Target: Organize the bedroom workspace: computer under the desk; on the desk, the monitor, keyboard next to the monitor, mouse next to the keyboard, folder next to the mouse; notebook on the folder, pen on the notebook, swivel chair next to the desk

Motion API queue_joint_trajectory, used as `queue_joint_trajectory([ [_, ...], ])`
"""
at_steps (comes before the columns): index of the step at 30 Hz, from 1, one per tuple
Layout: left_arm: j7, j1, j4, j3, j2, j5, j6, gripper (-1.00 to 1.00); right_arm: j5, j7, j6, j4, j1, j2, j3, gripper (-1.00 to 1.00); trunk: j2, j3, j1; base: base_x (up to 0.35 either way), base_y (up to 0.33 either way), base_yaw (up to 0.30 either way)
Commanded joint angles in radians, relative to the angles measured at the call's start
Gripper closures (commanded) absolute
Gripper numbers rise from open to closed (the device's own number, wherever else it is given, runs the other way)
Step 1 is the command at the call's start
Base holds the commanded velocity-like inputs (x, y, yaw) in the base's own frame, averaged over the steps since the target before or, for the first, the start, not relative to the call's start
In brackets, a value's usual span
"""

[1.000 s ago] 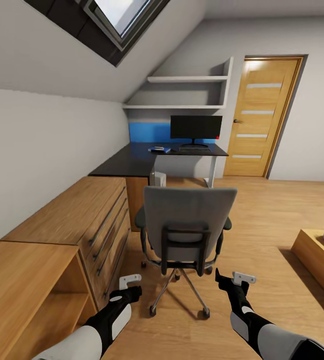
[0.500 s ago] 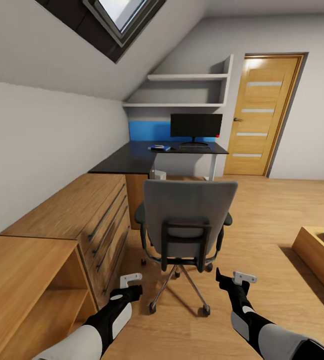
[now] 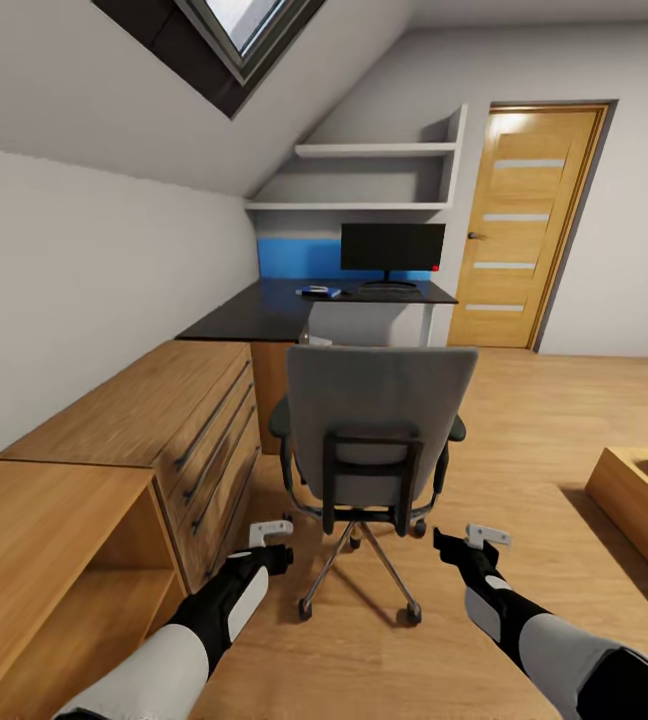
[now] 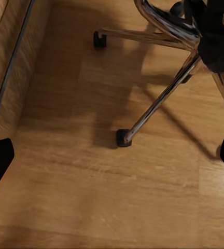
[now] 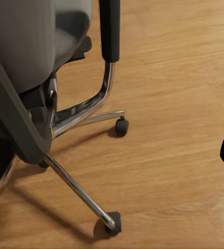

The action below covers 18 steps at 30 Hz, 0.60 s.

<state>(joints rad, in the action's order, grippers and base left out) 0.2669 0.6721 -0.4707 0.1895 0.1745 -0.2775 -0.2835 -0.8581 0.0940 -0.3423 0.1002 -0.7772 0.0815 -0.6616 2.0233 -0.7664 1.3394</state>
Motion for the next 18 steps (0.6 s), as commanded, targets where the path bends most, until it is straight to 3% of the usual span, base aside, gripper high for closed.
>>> queue_joint_trajectory([
  [1, 0.008, 0.002, 0.002, 0.004, 0.000, -0.007, -0.004, -1.00, -0.005, 0.007, 0.003, 0.005, -0.002, 0.000, -0.008, -1.00, 0.008, -0.004, 0.004, 0.000, 0.000, 0.000],
  [9, 0.008, 0.034, 0.010, 0.005, 0.000, 0.001, -0.011, -1.00, -0.003, 0.006, 0.052, 0.022, -0.009, 0.002, -0.010, -1.00, 0.064, -0.029, 0.034, 0.000, 0.000, 0.000],
  [18, 0.008, 0.078, -0.005, 0.005, 0.000, 0.004, -0.043, -1.00, -0.001, 0.006, 0.051, 0.021, -0.010, 0.004, -0.016, -1.00, 0.127, -0.057, 0.069, 0.000, 0.000, 0.000],
])
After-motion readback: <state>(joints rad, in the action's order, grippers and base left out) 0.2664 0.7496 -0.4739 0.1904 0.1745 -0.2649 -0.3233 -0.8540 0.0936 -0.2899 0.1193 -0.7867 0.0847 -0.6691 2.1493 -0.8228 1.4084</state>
